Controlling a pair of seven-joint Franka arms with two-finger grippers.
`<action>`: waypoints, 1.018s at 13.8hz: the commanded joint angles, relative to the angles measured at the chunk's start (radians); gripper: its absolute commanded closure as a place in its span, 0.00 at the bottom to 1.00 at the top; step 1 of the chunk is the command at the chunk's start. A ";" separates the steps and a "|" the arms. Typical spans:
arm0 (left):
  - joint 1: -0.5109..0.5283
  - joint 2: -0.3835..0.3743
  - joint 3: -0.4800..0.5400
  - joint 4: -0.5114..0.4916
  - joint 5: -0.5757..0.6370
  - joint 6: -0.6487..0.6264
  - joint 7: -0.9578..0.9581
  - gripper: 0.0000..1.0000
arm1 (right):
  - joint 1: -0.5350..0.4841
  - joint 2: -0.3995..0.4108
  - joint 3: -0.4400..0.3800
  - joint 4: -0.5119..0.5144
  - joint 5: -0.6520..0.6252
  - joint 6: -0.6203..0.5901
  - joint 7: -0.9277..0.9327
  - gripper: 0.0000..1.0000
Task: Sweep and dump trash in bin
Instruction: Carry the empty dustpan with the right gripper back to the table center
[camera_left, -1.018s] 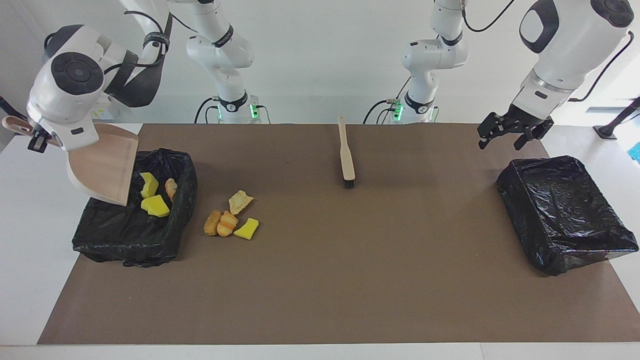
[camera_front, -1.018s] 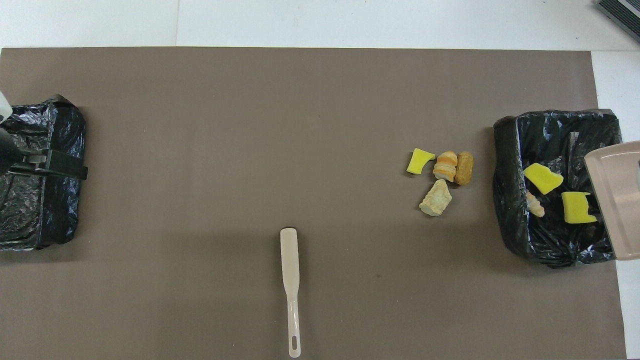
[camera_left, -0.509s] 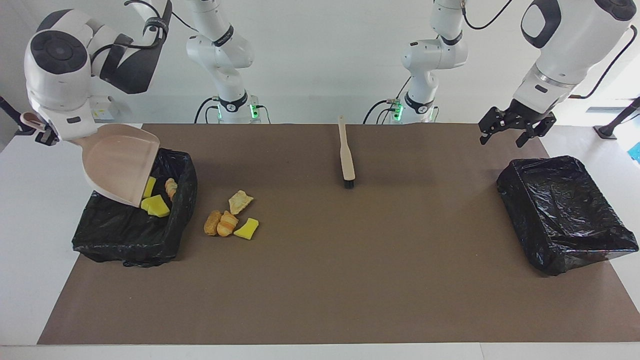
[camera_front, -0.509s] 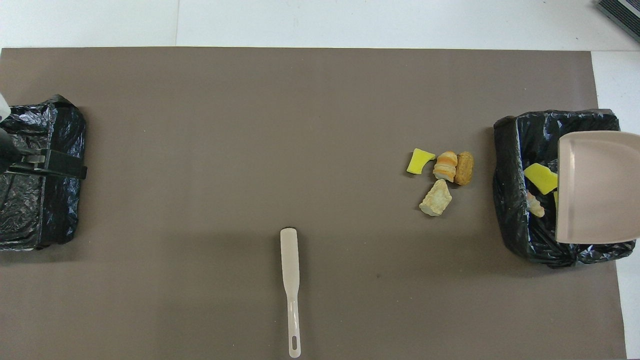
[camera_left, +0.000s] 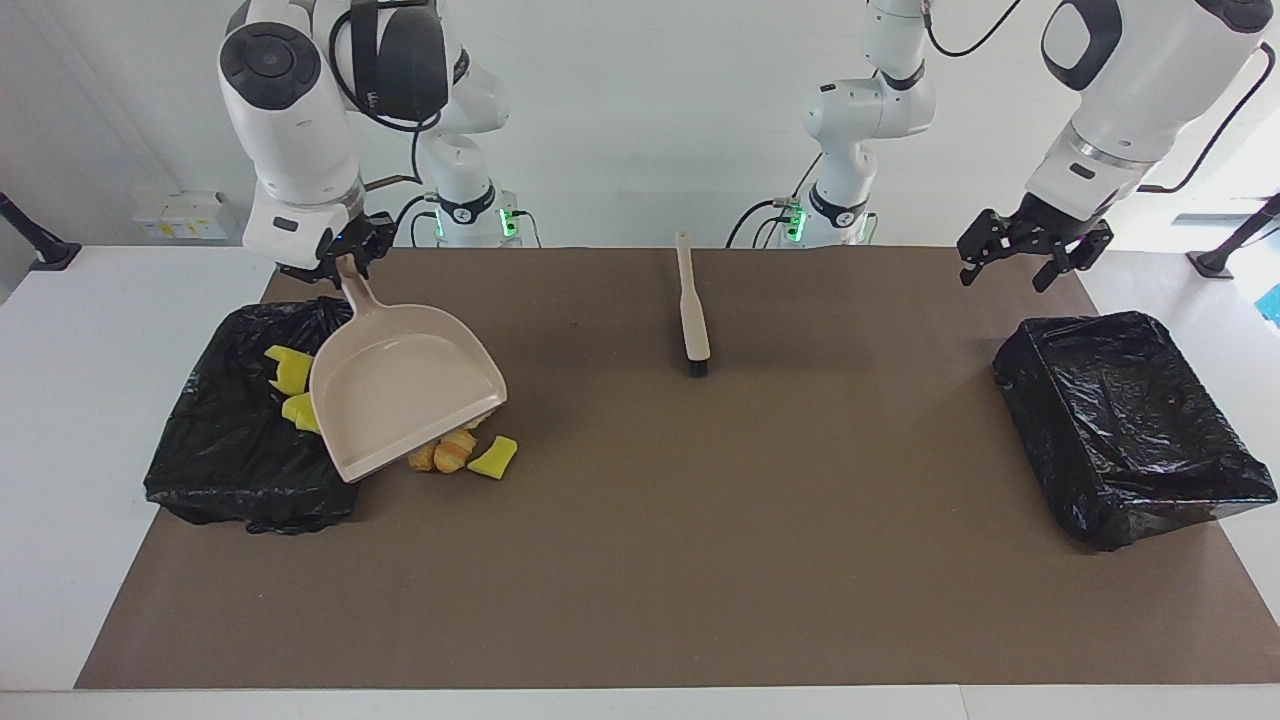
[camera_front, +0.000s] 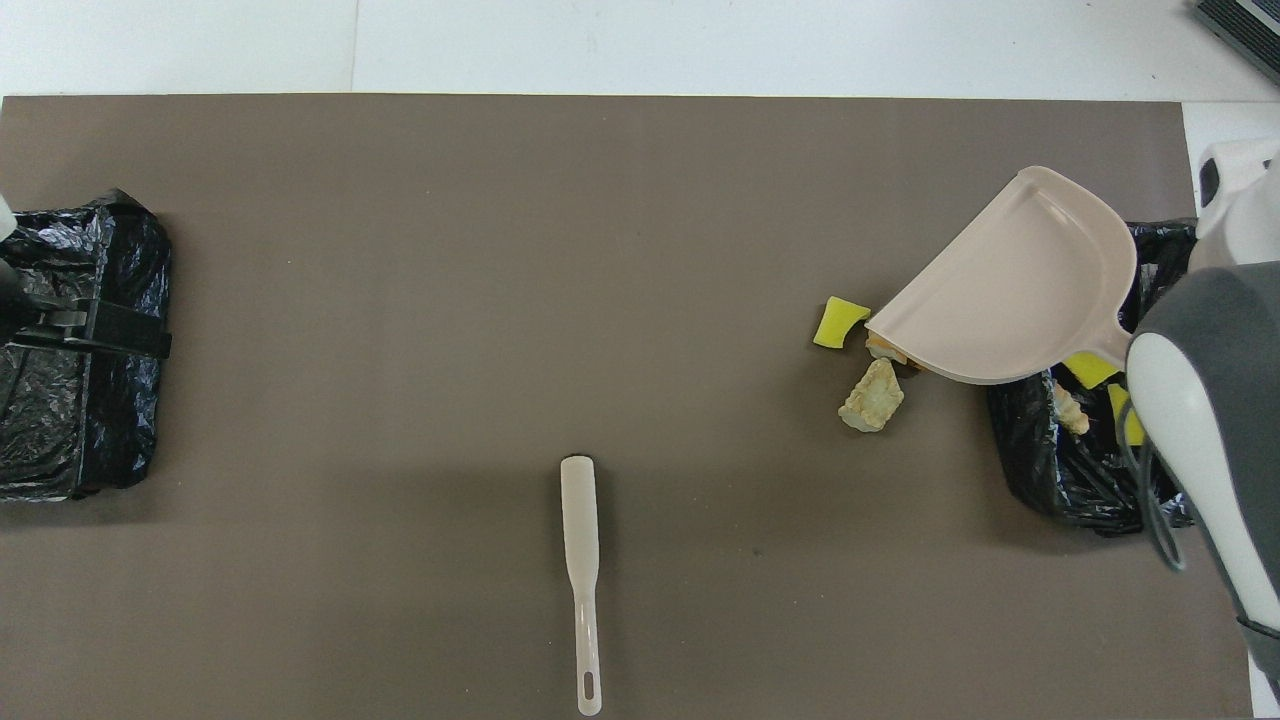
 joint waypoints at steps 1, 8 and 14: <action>-0.078 -0.010 0.071 -0.007 0.020 0.002 0.005 0.00 | 0.015 0.041 0.003 0.005 0.173 0.037 0.268 1.00; -0.097 -0.010 0.119 -0.004 0.020 0.013 0.007 0.00 | 0.245 0.168 0.003 -0.029 0.307 0.381 0.692 1.00; -0.097 -0.010 0.119 -0.004 0.020 0.011 0.007 0.00 | 0.411 0.242 0.005 -0.110 0.308 0.627 0.829 1.00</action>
